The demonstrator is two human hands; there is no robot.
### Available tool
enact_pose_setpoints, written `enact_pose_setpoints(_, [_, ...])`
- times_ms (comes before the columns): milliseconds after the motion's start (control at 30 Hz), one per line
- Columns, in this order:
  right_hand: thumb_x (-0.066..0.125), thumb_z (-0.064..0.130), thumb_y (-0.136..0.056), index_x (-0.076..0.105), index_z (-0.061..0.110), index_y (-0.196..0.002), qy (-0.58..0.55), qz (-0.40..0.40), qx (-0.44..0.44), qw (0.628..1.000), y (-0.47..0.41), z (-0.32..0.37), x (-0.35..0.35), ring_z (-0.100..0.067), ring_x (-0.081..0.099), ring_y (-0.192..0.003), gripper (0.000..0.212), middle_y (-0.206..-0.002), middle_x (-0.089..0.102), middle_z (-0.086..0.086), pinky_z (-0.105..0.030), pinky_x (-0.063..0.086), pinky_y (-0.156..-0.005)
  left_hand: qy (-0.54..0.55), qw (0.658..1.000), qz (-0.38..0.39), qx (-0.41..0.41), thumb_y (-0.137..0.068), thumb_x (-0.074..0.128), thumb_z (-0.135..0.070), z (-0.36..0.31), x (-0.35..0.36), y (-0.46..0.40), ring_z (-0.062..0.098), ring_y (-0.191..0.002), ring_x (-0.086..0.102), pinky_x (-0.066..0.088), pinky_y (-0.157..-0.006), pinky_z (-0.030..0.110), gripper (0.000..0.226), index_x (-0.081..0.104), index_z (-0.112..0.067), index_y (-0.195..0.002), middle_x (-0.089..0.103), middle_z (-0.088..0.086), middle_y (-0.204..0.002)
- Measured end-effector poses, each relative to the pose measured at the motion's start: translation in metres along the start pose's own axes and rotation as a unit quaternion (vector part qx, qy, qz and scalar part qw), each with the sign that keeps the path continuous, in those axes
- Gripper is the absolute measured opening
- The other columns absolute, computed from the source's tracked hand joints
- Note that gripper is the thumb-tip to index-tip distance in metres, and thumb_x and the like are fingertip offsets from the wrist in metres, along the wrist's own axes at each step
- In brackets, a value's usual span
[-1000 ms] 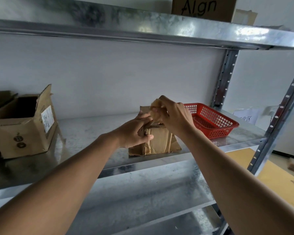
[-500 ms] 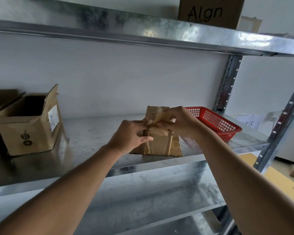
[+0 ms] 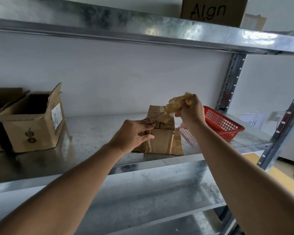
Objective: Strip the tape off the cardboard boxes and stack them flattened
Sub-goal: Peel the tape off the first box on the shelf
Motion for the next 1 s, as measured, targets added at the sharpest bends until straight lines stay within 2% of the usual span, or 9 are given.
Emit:
enact_pose_setpoints(167, [0.044,0.024,-0.111,0.053,0.015,-0.129,-0.184,0.077,0.166,0.966,0.008,-0.012,0.004,-0.018,0.076,-0.080,0.023,-0.112,0.067,-0.007,-0.039,0.063,-0.056,0.029,0.997,0.040,-0.051,-0.079,0.088,-0.007,0.004,-0.007,-0.010,0.014,-0.119,0.068,0.052,-0.106,0.031,0.048,0.074,-0.008,-0.125,0.072,0.005,-0.127])
enact_pose_setpoints(300, [0.041,0.025,-0.111,0.050,0.012,-0.135,-0.241,0.103,0.168,0.950,0.017,-0.014,0.009,-0.025,0.077,-0.090,0.028,-0.122,0.065,-0.015,-0.046,0.064,-0.061,-0.008,0.990,0.124,-0.069,-0.086,0.080,-0.005,0.010,-0.017,-0.017,0.012,-0.119,0.060,0.046,-0.105,0.026,0.045,0.073,-0.022,-0.127,0.063,-0.004,-0.126])
enact_pose_setpoints(367, [0.043,0.024,-0.110,0.051,0.012,-0.133,-0.237,0.092,0.165,0.953,0.020,-0.011,0.014,-0.026,0.076,-0.092,0.028,-0.123,0.064,-0.014,-0.045,0.064,-0.061,-0.009,0.983,0.119,-0.140,-0.086,0.077,-0.036,0.006,-0.019,-0.026,0.011,-0.113,0.060,0.049,-0.097,0.027,0.018,0.078,-0.031,-0.103,0.059,-0.011,-0.116])
enact_pose_setpoints(433, [0.045,0.024,-0.109,0.051,0.014,-0.131,-0.222,0.078,0.167,0.957,0.021,-0.005,0.018,-0.025,0.076,-0.087,0.025,-0.120,0.064,-0.012,-0.044,0.065,-0.060,-0.057,0.976,0.097,-0.189,-0.072,0.067,-0.079,-0.002,-0.014,-0.034,0.009,-0.096,0.060,0.051,-0.078,0.031,0.049,0.066,-0.031,-0.086,0.056,-0.012,-0.105])
enact_pose_setpoints(500, [0.047,0.026,-0.108,0.054,0.018,-0.119,-0.150,0.041,0.142,0.978,0.020,0.002,0.019,-0.022,0.077,-0.074,0.015,-0.109,0.068,-0.008,-0.043,0.065,-0.060,-0.147,0.967,0.077,-0.195,-0.061,0.061,-0.095,-0.012,-0.004,-0.036,0.015,-0.087,0.058,0.051,-0.071,0.035,0.073,0.052,-0.027,-0.088,0.058,-0.007,-0.099])
enact_pose_setpoints(700, [0.053,0.021,-0.104,0.064,0.027,-0.116,-0.149,-0.029,0.077,0.985,0.011,0.014,0.013,-0.022,0.072,-0.098,0.016,-0.108,0.071,0.003,-0.048,0.062,-0.082,-0.138,0.970,0.105,-0.168,-0.076,0.071,-0.046,-0.006,-0.005,-0.030,0.013,-0.086,0.066,0.047,-0.057,0.022,0.034,0.055,-0.030,-0.102,0.075,-0.005,-0.106])
enact_pose_setpoints(867, [0.053,0.016,-0.104,0.066,0.036,-0.096,-0.234,-0.182,0.128,0.946,0.005,0.001,-0.010,-0.002,0.070,-0.066,0.025,-0.080,0.067,0.016,-0.020,0.057,-0.054,-0.042,0.970,0.183,-0.152,-0.085,0.074,-0.034,0.007,-0.035,-0.018,0.013,-0.087,0.069,0.052,-0.054,0.022,0.024,0.056,-0.035,-0.100,0.072,-0.013,-0.100])
enact_pose_setpoints(933, [0.056,0.018,-0.102,0.066,0.035,-0.090,-0.188,-0.225,0.130,0.947,0.002,-0.001,-0.022,-0.001,0.063,-0.066,0.023,-0.076,0.059,0.021,-0.014,0.048,-0.059,-0.020,0.966,0.203,-0.157,-0.087,0.070,-0.031,0.011,-0.040,-0.016,0.013,-0.090,0.070,0.056,-0.056,0.027,0.025,0.056,-0.039,-0.106,0.071,-0.015,-0.101])
enact_pose_setpoints(1000, [0.059,0.019,-0.099,0.068,0.030,-0.084,-0.126,-0.239,0.108,0.957,-0.002,-0.001,-0.028,-0.008,0.064,-0.081,0.021,-0.076,0.059,0.020,-0.025,0.048,-0.073,-0.013,0.964,0.221,-0.145,-0.088,0.065,-0.031,0.012,-0.040,-0.016,0.008,-0.099,0.069,0.059,-0.064,0.027,0.044,0.055,-0.047,-0.128,0.069,-0.016,-0.118])
Point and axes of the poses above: each hand's wrist, its own y-axis away from the middle knuckle, its own x-axis out of the palm, z = x × y, the point moved 3 cm from there along -y, towards the middle knuckle
